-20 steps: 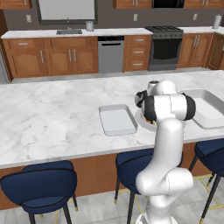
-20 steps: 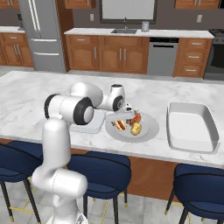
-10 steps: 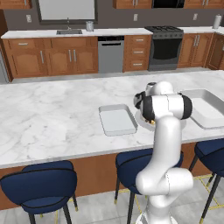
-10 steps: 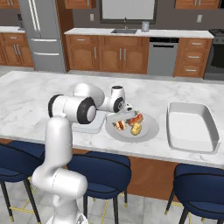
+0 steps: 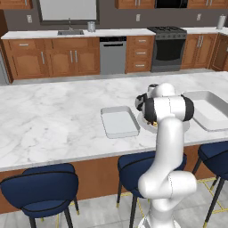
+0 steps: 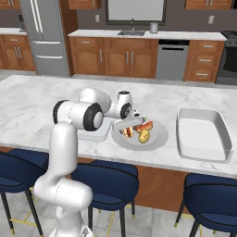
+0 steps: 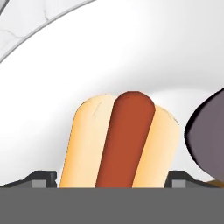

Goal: Place one cooked food and one vegetable from the large plate to each tupperware container.

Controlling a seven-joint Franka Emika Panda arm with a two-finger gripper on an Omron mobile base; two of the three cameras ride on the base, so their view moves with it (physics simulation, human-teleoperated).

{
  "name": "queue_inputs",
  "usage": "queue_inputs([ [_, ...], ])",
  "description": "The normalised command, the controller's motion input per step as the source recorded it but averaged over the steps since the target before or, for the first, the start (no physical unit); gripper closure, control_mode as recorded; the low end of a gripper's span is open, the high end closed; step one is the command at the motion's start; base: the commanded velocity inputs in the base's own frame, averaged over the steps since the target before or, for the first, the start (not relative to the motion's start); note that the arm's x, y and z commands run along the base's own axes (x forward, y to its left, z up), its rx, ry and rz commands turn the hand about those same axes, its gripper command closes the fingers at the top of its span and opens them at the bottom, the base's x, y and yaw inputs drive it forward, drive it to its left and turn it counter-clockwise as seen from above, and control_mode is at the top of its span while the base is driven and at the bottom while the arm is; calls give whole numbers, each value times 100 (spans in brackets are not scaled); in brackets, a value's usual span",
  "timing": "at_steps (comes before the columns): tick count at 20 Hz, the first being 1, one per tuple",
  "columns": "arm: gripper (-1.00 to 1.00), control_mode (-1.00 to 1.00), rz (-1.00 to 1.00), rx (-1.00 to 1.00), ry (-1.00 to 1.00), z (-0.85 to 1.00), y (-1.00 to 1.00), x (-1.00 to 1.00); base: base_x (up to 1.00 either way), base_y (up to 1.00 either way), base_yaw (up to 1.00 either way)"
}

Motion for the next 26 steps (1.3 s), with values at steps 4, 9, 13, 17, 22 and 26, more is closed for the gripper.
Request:
queue_inputs([
  [4, -100, -100, 0, 1, 0, -19, 0, -3, 0, 0, 0],
  [9, 100, -100, 0, 1, 4, -26, 0, -1, 0, 0, 0],
  [13, 100, -100, 0, 2, 2, -16, 0, -1, 0, 0, 0],
  [17, 100, -100, -1, 1, 0, 5, 0, -10, 0, 0, 0],
  [22, 100, -100, -15, 8, 0, 86, 19, -39, 0, 0, 0],
  [26, 100, -100, -27, 7, -5, 96, 65, -52, 0, 0, 0],
])
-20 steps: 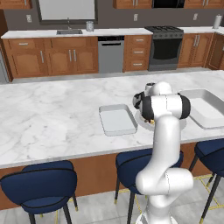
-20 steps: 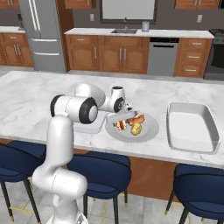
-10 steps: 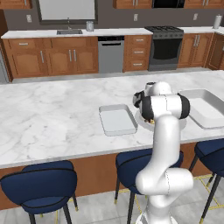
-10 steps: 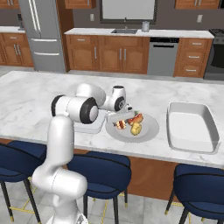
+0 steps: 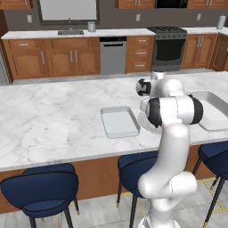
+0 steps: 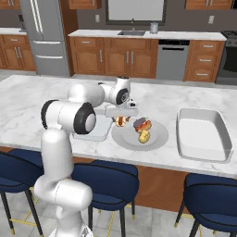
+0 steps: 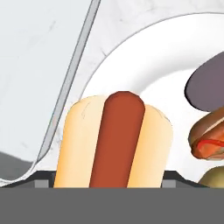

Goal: Place one cooked food and one vegetable from the large plate to each tupperware container.

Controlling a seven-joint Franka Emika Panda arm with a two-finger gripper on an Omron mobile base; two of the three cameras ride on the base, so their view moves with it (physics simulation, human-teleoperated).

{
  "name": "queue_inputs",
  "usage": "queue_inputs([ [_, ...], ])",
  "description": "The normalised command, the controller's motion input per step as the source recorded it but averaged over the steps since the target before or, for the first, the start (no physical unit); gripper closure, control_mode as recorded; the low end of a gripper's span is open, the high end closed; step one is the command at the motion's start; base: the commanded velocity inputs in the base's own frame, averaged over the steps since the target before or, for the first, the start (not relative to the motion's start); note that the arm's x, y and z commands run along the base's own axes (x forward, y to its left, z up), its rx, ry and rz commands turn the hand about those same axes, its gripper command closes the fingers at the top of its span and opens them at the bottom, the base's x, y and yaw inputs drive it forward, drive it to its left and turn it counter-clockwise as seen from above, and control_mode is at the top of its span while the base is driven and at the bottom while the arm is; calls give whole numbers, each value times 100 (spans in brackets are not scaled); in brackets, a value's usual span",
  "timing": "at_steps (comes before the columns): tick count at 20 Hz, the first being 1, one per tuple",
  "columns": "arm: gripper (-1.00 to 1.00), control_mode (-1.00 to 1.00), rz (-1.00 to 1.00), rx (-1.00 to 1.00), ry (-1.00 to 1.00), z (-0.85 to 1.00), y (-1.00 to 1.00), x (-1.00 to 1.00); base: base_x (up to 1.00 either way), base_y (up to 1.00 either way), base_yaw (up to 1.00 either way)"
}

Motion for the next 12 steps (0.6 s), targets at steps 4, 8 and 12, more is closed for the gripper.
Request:
queue_inputs([
  [4, 100, -100, -29, 10, -8, 37, 92, -32, 0, 0, 0],
  [8, 100, -100, -24, 1, -2, 9, 91, 0, 0, 0, 0],
  [12, 100, -100, -19, -7, 3, -4, 73, 11, 0, 0, 0],
])
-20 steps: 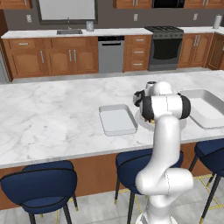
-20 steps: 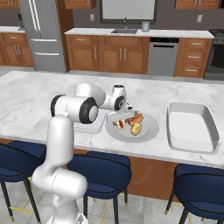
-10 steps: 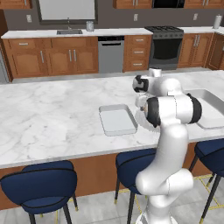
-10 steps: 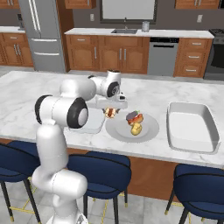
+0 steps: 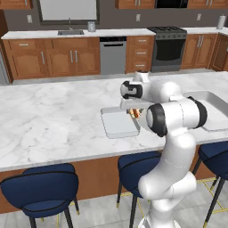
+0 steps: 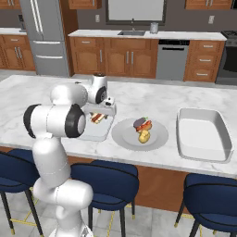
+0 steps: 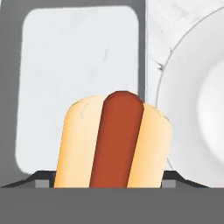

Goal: Place one cooked food and one vegetable from the large plate to each tupperware container.

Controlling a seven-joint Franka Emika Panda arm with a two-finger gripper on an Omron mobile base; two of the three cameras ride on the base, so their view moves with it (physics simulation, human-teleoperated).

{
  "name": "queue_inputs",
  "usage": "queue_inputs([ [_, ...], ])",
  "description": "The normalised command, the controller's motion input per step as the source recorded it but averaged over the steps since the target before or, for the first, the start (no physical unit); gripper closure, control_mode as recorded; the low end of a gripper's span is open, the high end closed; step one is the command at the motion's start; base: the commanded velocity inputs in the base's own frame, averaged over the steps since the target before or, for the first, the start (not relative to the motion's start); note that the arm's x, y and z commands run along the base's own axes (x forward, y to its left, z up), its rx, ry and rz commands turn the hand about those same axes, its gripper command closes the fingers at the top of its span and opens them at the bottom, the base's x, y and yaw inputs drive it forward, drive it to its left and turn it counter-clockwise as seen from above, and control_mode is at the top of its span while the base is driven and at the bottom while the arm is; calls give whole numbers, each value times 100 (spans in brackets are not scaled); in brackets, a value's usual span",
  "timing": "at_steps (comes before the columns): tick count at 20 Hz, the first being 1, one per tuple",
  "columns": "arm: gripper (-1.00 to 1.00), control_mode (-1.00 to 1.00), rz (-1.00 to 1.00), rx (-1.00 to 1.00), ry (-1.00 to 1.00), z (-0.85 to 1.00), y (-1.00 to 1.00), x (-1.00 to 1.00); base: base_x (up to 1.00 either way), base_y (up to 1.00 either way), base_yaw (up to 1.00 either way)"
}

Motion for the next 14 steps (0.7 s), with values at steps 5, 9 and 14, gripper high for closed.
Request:
queue_inputs([
  [5, 100, -100, -10, -14, 0, -15, 34, 50, 0, 0, 0],
  [9, 100, -100, 0, -8, 0, -33, 0, 7, 0, 0, 0],
  [14, 100, -100, 0, -1, 0, -29, -6, 0, 0, 0, 0],
])
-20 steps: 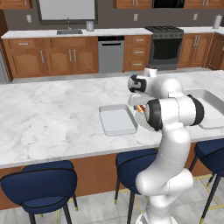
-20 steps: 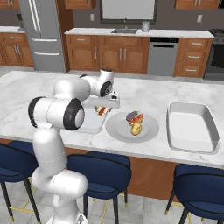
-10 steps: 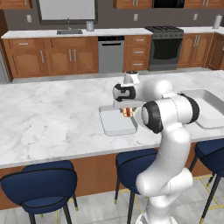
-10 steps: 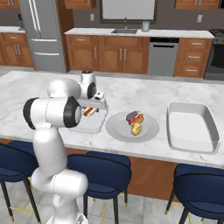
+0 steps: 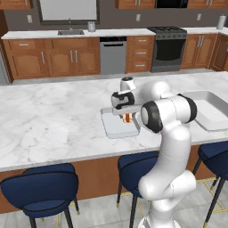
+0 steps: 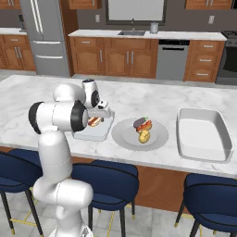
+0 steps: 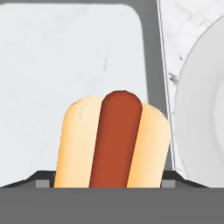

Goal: Place one cooked food and one vegetable from the large plate to each tupperware container.

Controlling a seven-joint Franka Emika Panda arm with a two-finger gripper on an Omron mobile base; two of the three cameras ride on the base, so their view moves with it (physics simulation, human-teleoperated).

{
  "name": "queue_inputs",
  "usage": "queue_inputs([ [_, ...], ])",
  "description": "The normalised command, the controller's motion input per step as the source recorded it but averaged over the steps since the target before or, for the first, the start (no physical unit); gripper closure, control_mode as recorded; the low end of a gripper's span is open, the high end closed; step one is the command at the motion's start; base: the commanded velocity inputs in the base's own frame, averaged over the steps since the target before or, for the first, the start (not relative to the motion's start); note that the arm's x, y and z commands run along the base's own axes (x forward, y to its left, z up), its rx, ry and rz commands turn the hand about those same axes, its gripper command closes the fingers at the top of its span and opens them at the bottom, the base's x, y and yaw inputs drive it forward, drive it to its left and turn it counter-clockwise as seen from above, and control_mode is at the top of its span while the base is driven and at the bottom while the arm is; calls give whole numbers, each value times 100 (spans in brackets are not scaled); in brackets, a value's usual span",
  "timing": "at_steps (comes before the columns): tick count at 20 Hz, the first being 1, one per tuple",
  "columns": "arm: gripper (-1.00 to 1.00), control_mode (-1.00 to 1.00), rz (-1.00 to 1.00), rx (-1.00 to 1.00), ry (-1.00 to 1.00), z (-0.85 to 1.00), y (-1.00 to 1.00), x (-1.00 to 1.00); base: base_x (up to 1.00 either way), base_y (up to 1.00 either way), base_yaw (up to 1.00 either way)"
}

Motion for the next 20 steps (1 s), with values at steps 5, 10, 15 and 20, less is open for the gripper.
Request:
queue_inputs([
  [5, 100, -100, 10, -1, 6, -15, -1, 7, 0, 0, 0],
  [10, 100, -100, 10, -1, 3, -21, -11, 1, 0, 0, 0],
  [15, 100, -100, 4, -3, 0, -10, -8, 0, 0, 0, 0],
  [20, -100, -100, 0, 0, 0, 0, 0, 0, 0, 0, 0],
])
